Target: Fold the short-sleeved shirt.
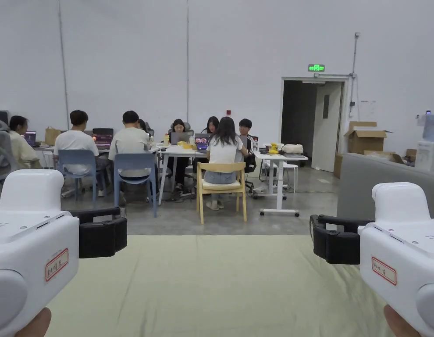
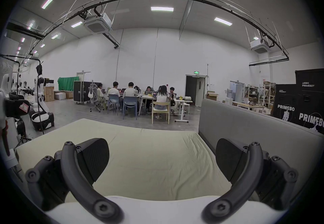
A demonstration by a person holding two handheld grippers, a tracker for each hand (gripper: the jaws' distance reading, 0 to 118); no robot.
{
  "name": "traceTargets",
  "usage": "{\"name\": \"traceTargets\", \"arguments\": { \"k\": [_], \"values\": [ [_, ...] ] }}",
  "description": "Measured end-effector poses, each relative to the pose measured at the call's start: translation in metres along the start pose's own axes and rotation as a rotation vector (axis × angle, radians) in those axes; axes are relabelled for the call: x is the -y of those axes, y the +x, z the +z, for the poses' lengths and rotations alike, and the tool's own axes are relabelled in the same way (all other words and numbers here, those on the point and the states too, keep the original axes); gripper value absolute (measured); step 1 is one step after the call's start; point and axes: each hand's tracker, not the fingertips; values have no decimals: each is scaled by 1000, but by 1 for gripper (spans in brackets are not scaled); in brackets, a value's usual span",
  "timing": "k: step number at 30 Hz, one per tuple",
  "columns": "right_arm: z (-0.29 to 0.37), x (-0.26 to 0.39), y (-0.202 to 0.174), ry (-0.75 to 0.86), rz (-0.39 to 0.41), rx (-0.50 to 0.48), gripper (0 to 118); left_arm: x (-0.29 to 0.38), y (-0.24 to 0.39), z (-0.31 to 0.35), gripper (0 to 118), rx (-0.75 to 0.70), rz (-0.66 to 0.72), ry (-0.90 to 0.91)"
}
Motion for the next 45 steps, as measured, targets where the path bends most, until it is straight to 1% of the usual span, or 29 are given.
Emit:
{"name": "traceTargets", "arguments": {
  "k": [14,20,25,29,36,40,45],
  "values": [
    [-1,-1,-4,0,5,-5,118,1,-2,-2,118,1,-7,-6],
    [-2,2,-4,6,22,-9,118,1,-3,-2,118,-3,-8,-2],
    [-2,2,-3,9,1,-19,118,0,-2,-4,118,0,-13,-2],
    [-2,3,-3,12,6,-36,118,2,-1,-3,118,22,3,-6],
    [-3,3,0,8,-7,-42,118,3,0,-4,118,24,1,-10],
    [-2,2,2,8,-21,-67,118,3,1,-5,118,22,-9,-9],
    [-3,2,0,-1,0,-60,118,5,1,-6,118,29,-7,-17]
  ]
}}
